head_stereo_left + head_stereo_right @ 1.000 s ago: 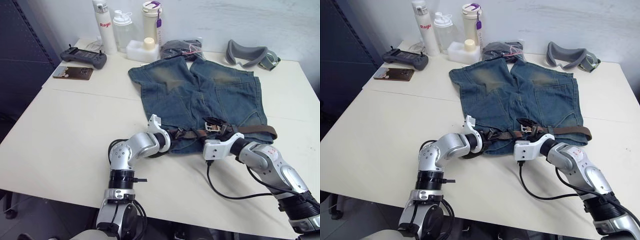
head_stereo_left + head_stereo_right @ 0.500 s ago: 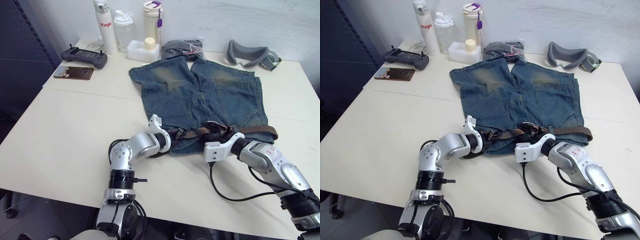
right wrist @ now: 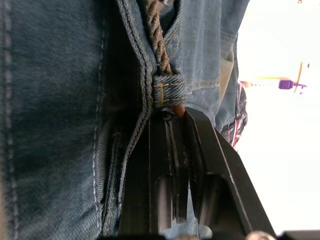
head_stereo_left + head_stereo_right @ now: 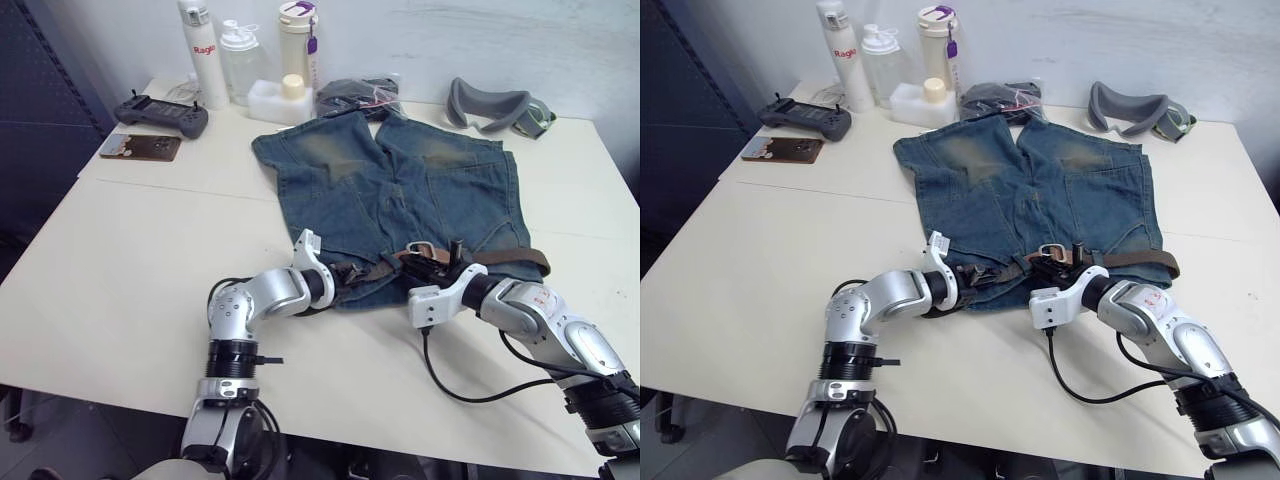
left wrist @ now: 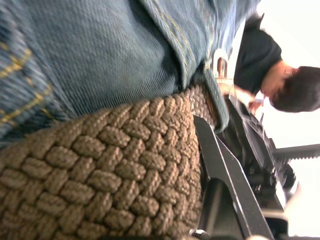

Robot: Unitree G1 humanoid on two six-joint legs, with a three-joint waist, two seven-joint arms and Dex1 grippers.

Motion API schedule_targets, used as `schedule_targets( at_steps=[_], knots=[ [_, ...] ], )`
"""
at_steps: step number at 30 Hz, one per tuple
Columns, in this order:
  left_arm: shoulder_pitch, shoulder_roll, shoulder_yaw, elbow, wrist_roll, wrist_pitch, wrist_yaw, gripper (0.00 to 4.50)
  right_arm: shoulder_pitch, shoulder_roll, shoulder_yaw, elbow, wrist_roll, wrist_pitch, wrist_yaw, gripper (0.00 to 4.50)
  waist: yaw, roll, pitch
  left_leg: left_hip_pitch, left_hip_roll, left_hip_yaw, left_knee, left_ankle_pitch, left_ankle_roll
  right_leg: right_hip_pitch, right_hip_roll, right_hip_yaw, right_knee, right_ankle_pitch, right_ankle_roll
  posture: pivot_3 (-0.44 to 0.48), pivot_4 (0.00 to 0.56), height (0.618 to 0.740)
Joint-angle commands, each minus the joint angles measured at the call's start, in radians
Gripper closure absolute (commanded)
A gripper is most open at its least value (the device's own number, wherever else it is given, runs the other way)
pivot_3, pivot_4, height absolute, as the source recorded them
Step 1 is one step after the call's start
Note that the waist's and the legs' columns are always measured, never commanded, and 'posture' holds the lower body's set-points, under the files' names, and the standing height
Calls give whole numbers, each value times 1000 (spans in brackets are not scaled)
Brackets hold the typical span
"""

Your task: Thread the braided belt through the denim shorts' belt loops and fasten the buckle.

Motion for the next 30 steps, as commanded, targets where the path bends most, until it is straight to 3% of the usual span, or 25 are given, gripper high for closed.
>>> schedule_targets(
  at_steps=[1,5,9,12,15,20,23,25,30],
  knots=[
    [56,75,-60,-47,-44,126,-75,4500,-35,-26,-43,21,16,12,-10,4480,-5,0,0,0,0,0,0,0,0,0,0,0,1,0,0,0,150,683],
    [77,152,-89,-68,-94,163,-118,4500,-44,-32,-43,38,20,6,-15,4480,-5,0,0,0,0,0,0,0,-1,0,0,0,1,0,-1,0,150,683],
    [111,284,-96,-102,-120,208,-258,4500,-46,-41,-48,49,32,10,-17,4480,-10,0,1,0,0,0,-1,0,-1,-1,0,0,1,0,-1,0,150,683],
    [128,297,-40,-111,-242,132,-392,4500,-36,-50,-48,47,39,16,-23,4480,-16,0,1,0,0,0,-1,0,-1,-1,0,1,1,-1,-1,0,150,683],
    [162,265,-48,-119,-217,54,-387,4500,-38,-51,-45,44,47,22,-23,4480,-21,0,1,0,0,0,0,0,-1,-1,-1,1,1,-1,-1,0,150,683],
    [183,247,-82,-162,-241,8,-397,2379,-45,-50,-38,41,56,31,-19,4500,-19,0,2,0,-1,0,0,0,0,-1,-2,1,1,-1,-1,0,150,683],
    [203,306,-91,-164,-293,31,-423,1040,-49,-54,-38,40,61,32,-16,4500,-26,0,2,0,0,0,-1,0,0,-1,-1,1,1,-1,-1,0,150,683],
    [225,385,-78,-184,-287,75,-511,64,-58,-60,-40,41,66,23,-16,4500,-31,0,2,0,1,0,-1,0,-1,-2,-1,1,3,-1,-2,0,150,683],
    [290,599,25,-247,-277,156,-812,25,-108,-99,-66,48,93,-5,-6,4500,-34,1,3,0,1,1,-2,2,-3,-6,-1,2,8,-3,-5,0,150,683]
  ],
)
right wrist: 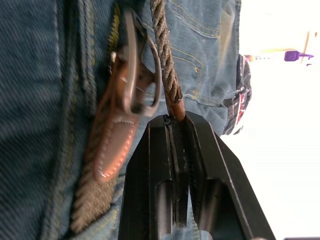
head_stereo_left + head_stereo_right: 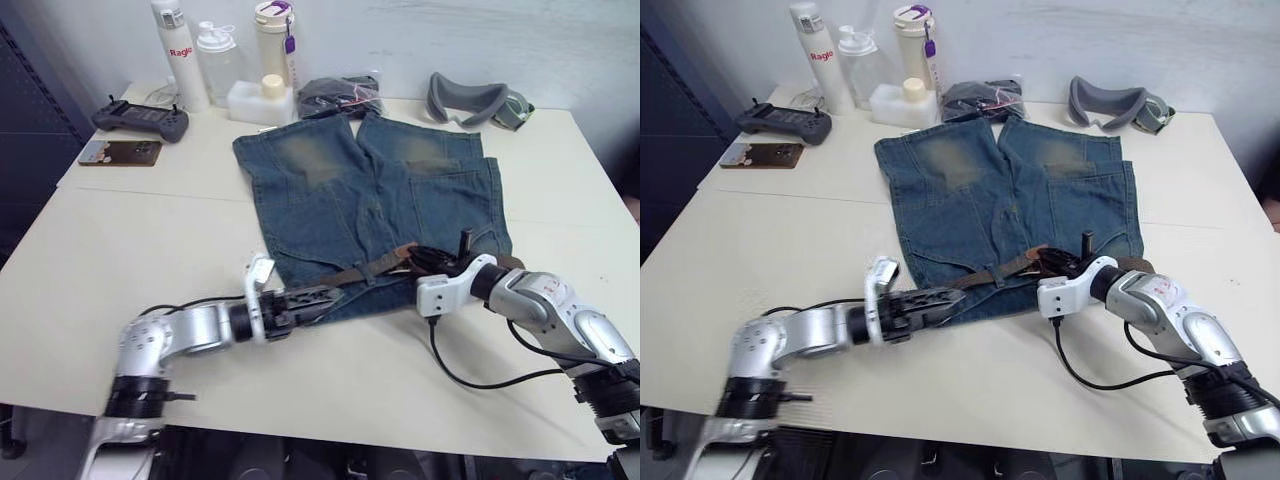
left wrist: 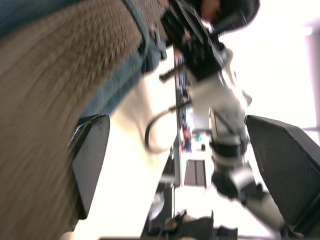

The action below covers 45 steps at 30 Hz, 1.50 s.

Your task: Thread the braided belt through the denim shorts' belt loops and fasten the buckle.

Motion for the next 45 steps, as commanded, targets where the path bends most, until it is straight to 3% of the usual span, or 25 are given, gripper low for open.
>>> schedule_targets(
  at_steps=[1,9,14,18,22,25,30,32,37,41,45],
  knots=[
    [28,97,76,-71,12,38,-222,25,-50,-46,-63,-8,42,-29,4,4500,1,0,0,-1,0,0,0,0,0,-1,0,1,1,0,0,0,150,683],
    [60,228,173,-52,153,-12,-508,25,-117,-164,-115,92,86,-86,15,4500,9,0,1,-7,-1,2,-2,0,0,-9,-2,2,-1,0,0,0,150,683],
    [6,228,241,125,-124,-10,-530,25,-127,-169,-125,115,93,-82,15,4500,4,0,1,-7,0,3,-3,0,-1,-11,-2,2,2,-1,-1,0,150,683],
    [37,260,294,219,-74,-74,-485,25,-113,-163,-129,101,101,-69,16,4500,-5,0,1,-6,0,4,-3,1,-1,-11,-2,3,4,-1,-2,0,150,683],
    [64,292,286,109,232,-177,-578,25,-119,-178,-138,103,107,-77,19,4500,-14,0,1,-6,0,5,-3,1,-1,-12,-2,4,6,-1,-2,0,150,683],
    [47,223,299,43,419,-365,-582,25,-147,-202,-146,139,106,-99,16,4500,-12,0,1,-6,0,5,-3,1,-1,-12,-3,4,7,-1,-2,0,150,683],
    [-32,186,182,-53,713,-524,-584,25,-220,-253,-136,244,96,-139,11,4500,-11,0,1,-8,-1,7,-3,1,-1,-14,-3,5,7,-1,-2,0,150,683],
    [-103,184,94,-94,821,-551,-609,25,-246,-253,-133,260,137,-124,56,4500,-13,-1,2,-8,0,7,-3,1,-1,-14,-3,4,7,-1,-2,0,150,683],
    [-337,102,-38,-115,949,-555,-596,25,-281,-225,-149,239,303,-29,221,4500,-11,-1,2,-8,0,8,-3,1,0,-15,-2,5,8,-1,-1,0,150,683],
    [-497,-1,-190,-83,1156,-603,-534,25,-249,-209,-148,153,439,127,383,4500,-8,-1,2,-8,0,8,-3,2,1,-14,-2,5,7,0,-1,0,150,683],
    [-628,-130,-357,4,1350,-610,-503,25,-225,-177,-169,51,507,288,437,4500,-3,-1,2,-9,0,8,-1,2,2,-15,-2,4,8,0,0,0,150,683]
  ],
)
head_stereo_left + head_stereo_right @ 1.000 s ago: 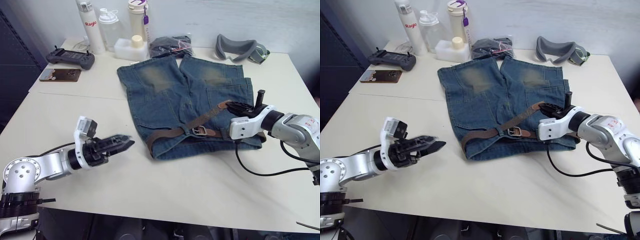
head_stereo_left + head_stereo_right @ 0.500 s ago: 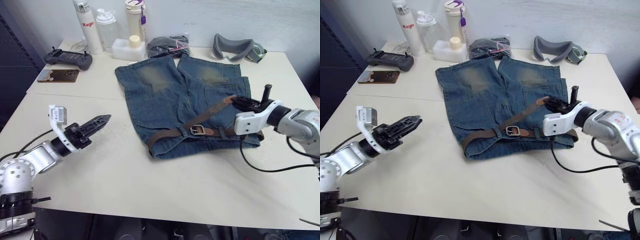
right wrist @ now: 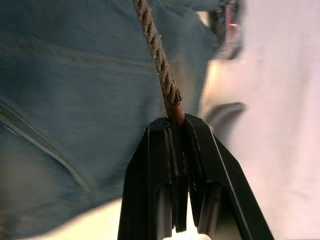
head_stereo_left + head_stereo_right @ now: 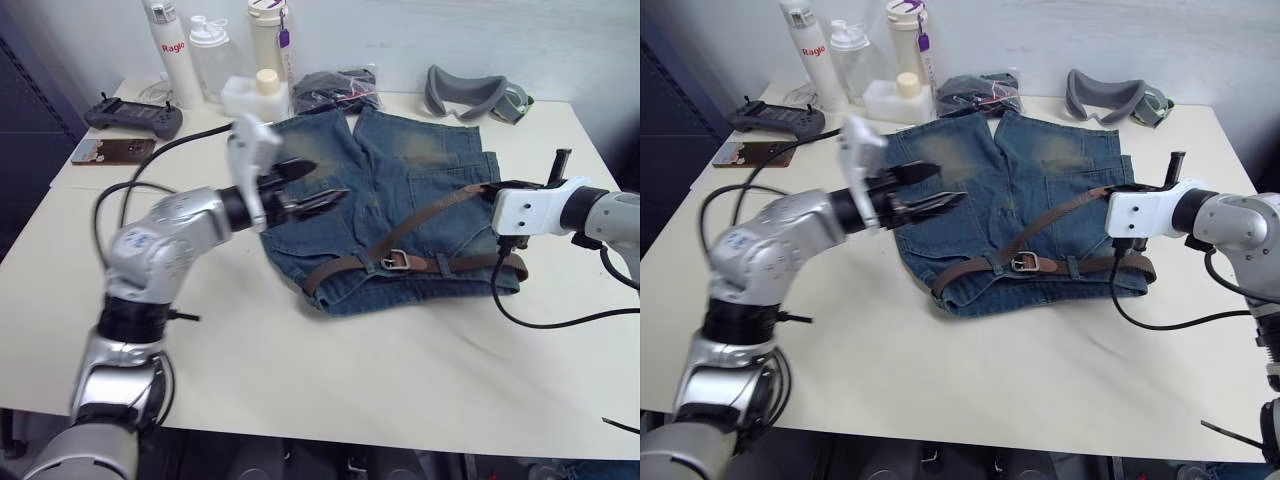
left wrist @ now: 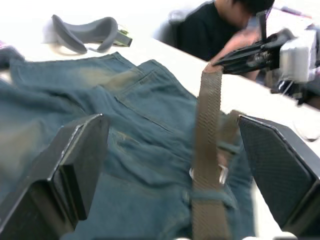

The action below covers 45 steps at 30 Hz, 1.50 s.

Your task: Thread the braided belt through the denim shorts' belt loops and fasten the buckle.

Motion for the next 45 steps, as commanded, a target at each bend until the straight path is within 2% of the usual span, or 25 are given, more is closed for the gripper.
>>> schedule_targets(
  at_steps=[1,11,15,19,22,28,30,36,41,42,45],
  knots=[
    [-92,-76,-103,72,118,17,2,25,0,10,-58,-100,66,126,33,4500,3,0,0,0,0,0,0,0,0,0,0,0,0,0,0,0,150,683],
    [-161,-268,-174,208,245,6,-61,25,75,27,-116,-243,119,314,48,4500,13,0,0,-7,1,0,2,1,1,-7,0,0,3,0,0,0,150,683],
    [-198,-354,-155,297,318,-34,1,25,99,37,-131,-287,155,362,53,4500,15,0,0,-8,0,0,4,1,1,-7,-1,0,3,0,0,0,150,683],
    [-210,-397,-171,331,369,-77,-16,25,117,47,-142,-335,180,420,52,4500,13,0,0,-8,0,0,3,1,2,-7,0,-1,2,0,0,0,150,683],
    [-220,-407,-188,364,422,-116,-19,904,124,43,-144,-353,181,435,50,4500,9,0,0,-7,1,0,3,1,1,-7,0,0,4,0,0,0,150,683],
    [-226,-405,-194,401,496,-172,-40,3682,127,41,-149,-371,193,465,49,4500,13,0,0,-8,0,0,3,2,1,-8,0,0,4,0,0,0,150,683],
    [-224,-411,-178,401,499,-188,-47,4448,127,41,-145,-374,195,476,49,4500,13,0,0,-8,0,0,3,2,1,-8,0,0,4,0,0,0,150,683],
    [-192,-419,-134,416,485,-223,-67,4448,118,70,-159,-380,245,557,46,4500,11,0,0,-7,1,0,4,2,1,-8,0,0,5,0,0,0,150,683],
    [-142,-424,-17,433,422,-128,-47,4500,162,47,-178,-379,251,569,62,2562,12,1,0,-8,0,0,4,2,1,-8,0,0,5,0,0,0,150,683],
    [-125,-416,-7,433,422,-118,-46,4500,187,43,-175,-388,251,575,70,1910,13,1,0,-8,0,0,4,2,1,-8,0,0,5,0,0,0,150,683],
    [-80,-395,45,403,406,-62,-26,4500,258,60,-166,-456,275,619,79,568,11,1,0,-7,1,0,4,2,1,-7,0,-1,5,0,0,0,150,683]
  ],
)
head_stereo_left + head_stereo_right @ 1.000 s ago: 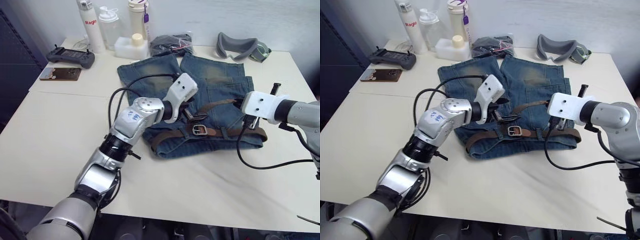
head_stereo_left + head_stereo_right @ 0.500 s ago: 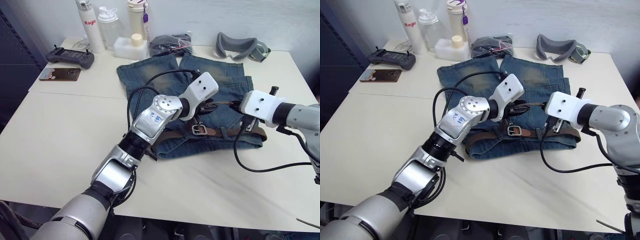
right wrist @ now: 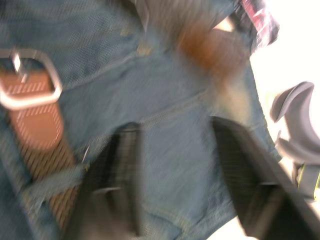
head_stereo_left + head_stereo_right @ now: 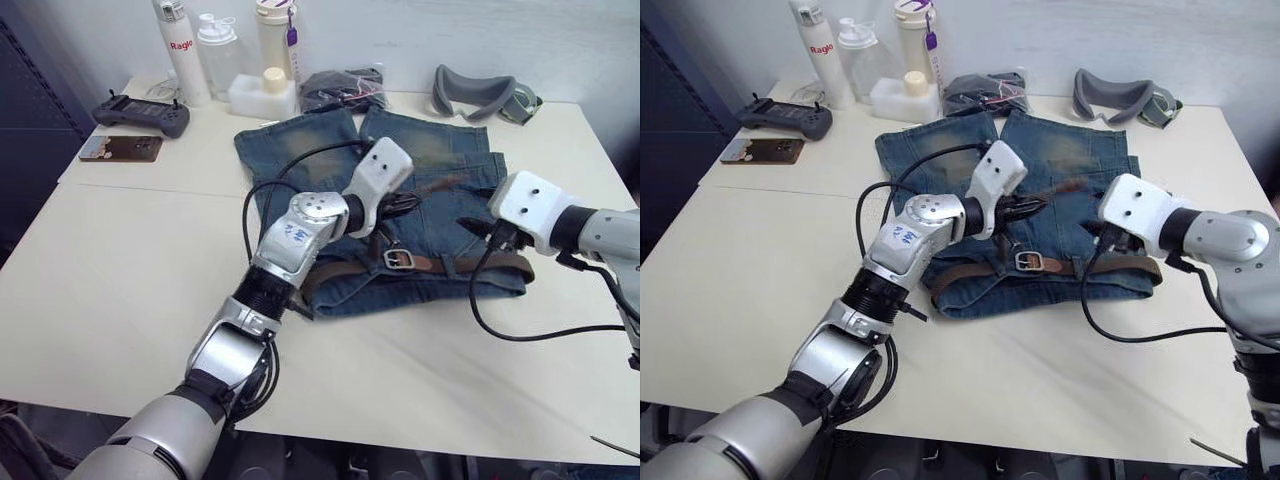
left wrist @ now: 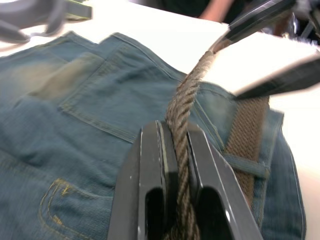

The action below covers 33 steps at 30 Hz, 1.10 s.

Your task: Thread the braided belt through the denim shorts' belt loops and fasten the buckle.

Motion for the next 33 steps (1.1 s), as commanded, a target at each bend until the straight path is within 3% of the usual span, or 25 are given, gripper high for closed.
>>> schedule_targets(
  at_steps=[1,6,13,17,23,26,30,33],
  knots=[
    [31,19,61,-46,-31,55,21,4500,53,11,-9,-107,33,42,7,130,-3,0,0,0,0,0,0,0,0,-1,0,0,1,0,0,0,150,683],
    [105,98,105,-130,-43,126,12,4500,127,97,44,-225,16,88,-63,55,-3,0,0,-1,1,0,1,0,0,-2,0,1,3,0,0,0,150,683],
    [201,182,52,-254,-38,168,-39,4500,192,144,89,-293,72,256,-61,55,1,-1,-1,-1,0,0,1,0,0,-1,0,1,2,0,0,0,150,681],
    [243,236,8,-318,-41,155,-104,4500,167,115,91,-315,74,235,-38,55,-2,-4,-3,3,24,63,11,-10,-4,-44,15,61,29,1,-6,0,150,681],
    [263,302,3,-339,-37,141,-153,4500,130,69,81,-333,83,217,-5,55,-30,-4,-2,1,20,51,12,-10,-5,-39,18,55,33,0,-5,0,150,681],
    [270,343,-4,-349,-42,142,-189,4500,114,57,108,-332,7,102,-34,55,-28,-5,-2,1,20,50,12,-10,-5,-39,18,55,33,0,-5,0,150,681],
    [278,383,-14,-351,-31,124,-221,4500,106,128,118,-289,-18,-20,-93,55,-28,-5,-2,-1,20,48,14,-10,-5,-39,18,54,33,0,-5,0,150,681],
    [285,400,-20,-364,-34,124,-238,4500,106,120,159,-290,38,20,0,55,-28,-5,-2,-1,20,48,15,-10,-5,-38,18,53,34,0,-5,0,150,681]
  ],
)
